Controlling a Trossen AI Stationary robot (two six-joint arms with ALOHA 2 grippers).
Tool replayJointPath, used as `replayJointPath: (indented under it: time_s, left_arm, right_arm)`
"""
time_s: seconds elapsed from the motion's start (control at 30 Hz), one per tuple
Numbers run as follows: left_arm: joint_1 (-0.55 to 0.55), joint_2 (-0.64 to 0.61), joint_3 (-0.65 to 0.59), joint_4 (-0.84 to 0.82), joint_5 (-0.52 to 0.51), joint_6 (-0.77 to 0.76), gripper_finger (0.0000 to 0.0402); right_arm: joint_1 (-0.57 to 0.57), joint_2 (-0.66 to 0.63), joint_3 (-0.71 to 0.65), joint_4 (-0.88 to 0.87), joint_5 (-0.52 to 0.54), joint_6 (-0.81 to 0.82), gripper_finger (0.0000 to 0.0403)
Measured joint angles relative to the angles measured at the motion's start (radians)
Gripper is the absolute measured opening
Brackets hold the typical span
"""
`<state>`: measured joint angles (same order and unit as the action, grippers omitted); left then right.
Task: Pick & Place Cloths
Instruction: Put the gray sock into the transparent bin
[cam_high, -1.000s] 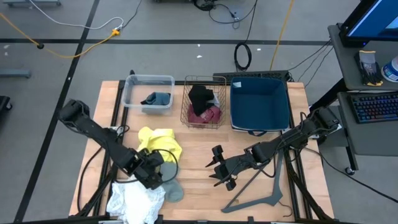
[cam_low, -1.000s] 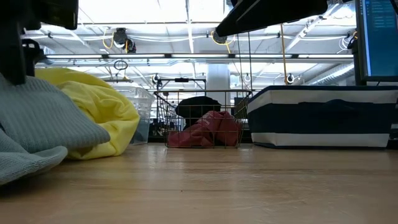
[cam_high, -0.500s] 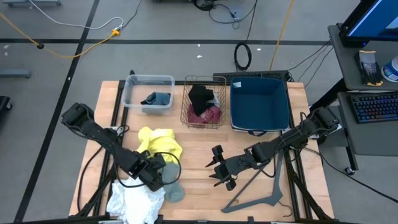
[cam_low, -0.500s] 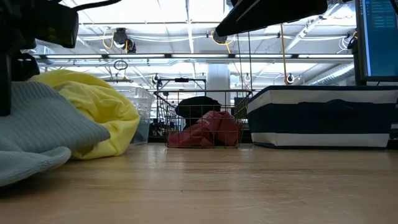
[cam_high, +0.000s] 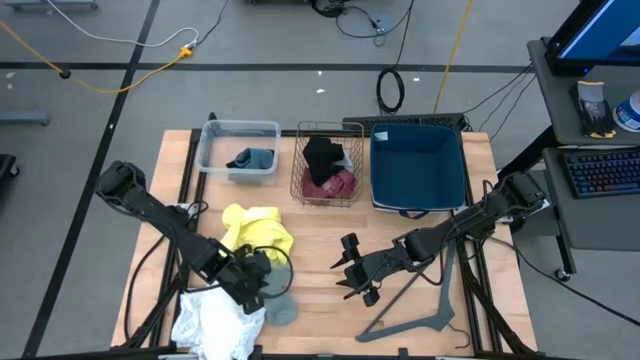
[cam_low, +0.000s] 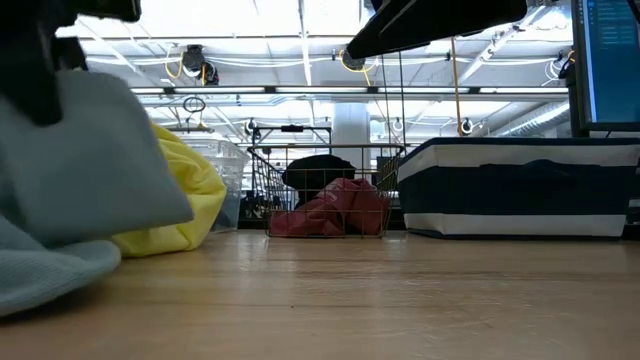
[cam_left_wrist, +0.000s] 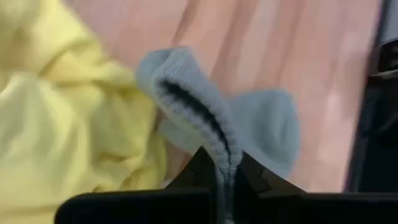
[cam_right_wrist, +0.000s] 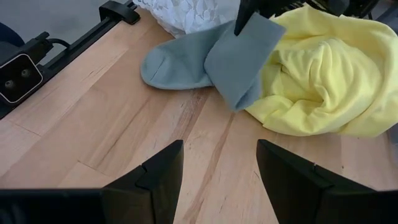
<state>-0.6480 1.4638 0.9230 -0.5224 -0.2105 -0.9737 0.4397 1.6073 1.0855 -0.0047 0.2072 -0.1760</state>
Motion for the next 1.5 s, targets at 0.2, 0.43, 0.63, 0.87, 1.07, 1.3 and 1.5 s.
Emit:
replayJointPath:
  time_s: [0.2,0.43,0.63,0.87,1.07,1.3,1.5]
  left_arm:
    - [0.0,-0.03,0.0,0.129,-0.046,0.097,0.0007]
    - [-0.008,-0.143,0.001,0.209,-0.218,0.221,0.0005]
    - [-0.01,-0.279,0.001,0.271,-0.389,0.397,0.0004]
    - [-0.008,-0.423,0.001,0.385,-0.552,0.672,0.0004]
    - [-0.008,-0.501,0.001,0.539,-0.736,0.996,0.0004]
    - [0.011,-0.519,0.001,0.722,-1.071,1.346,0.0004]
    - [0.093,-0.518,0.001,0.799,-1.33,1.547,0.0004]
  right_arm:
    - [0.0,0.0,0.0,0.0,0.0,0.0,0.0196]
    - [0.0,0.0,0.001,-0.004,0.0,0.008,0.0196]
    - [0.0,0.0,0.001,-0.016,0.0,0.008,0.0196]
    - [0.0,0.0,0.001,-0.032,0.0,0.033,0.0196]
    - [0.0,0.0,0.001,-0.035,0.0,0.033,0.0196]
    - [0.0,0.0,0.001,-0.038,-0.001,0.033,0.0196]
    - [0.0,0.0,0.001,-0.038,-0.001,0.033,0.0196]
